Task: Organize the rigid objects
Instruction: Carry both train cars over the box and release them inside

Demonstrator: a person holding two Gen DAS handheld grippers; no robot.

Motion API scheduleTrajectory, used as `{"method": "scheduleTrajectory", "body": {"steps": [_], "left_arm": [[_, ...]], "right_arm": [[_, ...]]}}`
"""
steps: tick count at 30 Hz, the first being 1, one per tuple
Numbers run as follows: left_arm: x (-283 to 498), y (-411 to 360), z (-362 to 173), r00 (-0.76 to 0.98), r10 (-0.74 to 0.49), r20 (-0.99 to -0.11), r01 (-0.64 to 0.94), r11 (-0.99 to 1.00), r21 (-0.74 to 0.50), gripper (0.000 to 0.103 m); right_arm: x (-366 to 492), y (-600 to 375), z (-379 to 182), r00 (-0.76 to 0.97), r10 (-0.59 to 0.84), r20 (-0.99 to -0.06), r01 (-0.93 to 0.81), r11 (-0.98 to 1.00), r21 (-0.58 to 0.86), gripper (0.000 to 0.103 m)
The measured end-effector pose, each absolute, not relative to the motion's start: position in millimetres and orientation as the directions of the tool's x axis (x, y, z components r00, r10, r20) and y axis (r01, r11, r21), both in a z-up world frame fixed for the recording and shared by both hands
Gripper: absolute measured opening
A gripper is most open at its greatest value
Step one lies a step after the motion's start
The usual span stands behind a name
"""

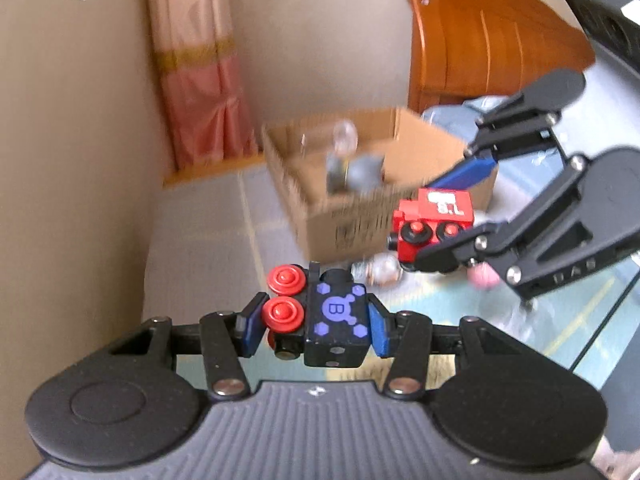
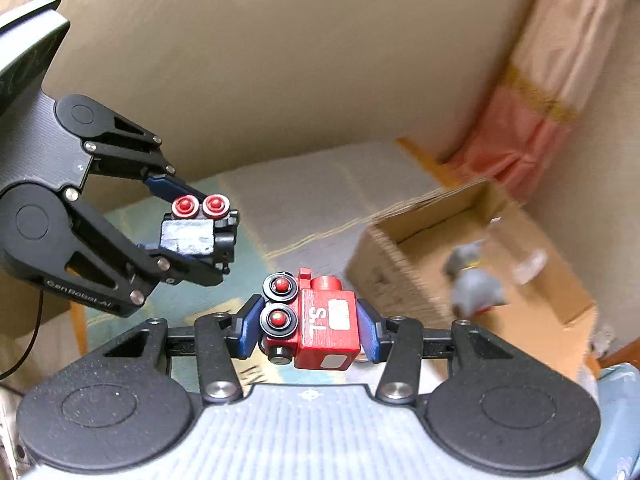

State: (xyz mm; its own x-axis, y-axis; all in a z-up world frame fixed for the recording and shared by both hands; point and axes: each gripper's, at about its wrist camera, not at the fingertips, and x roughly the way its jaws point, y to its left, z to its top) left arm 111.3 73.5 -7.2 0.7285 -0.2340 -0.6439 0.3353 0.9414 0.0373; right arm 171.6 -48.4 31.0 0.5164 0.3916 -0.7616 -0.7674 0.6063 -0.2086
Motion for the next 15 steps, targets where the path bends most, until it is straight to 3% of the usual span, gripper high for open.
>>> {"method": "scheduleTrajectory", "body": {"steps": [7,13,14,15], "left_arm": [[153.1,52.0,27.2,0.752,-0.276,-0.598,0.380,0.924,0.052,0.050],[202.8,32.6,28.7,0.727,-0.310,-0.613,0.403,0.915,0.015,0.050],[208.8,29.2,27.4,0.723,-0.309,-0.618,0.405,0.914,0.017,0.050],[214.0,25.8,25.8,0.720,-0.305,-0.623,0.406,0.914,0.022,0.050]], "right_arm": [[187.7,-90.1,60.7,0.621,0.349,-0.701,-0.668,0.703,-0.242,0.054],[218.0,-133.1,67.9,0.675,0.259,-0.691,-0.556,0.794,-0.246,0.053],[221.8,-139.0,67.3,0.679,0.245,-0.692,-0.539,0.806,-0.244,0.052],[228.1,-145.5,66.8,0.682,0.232,-0.694,-0.521,0.820,-0.237,0.040]]}}
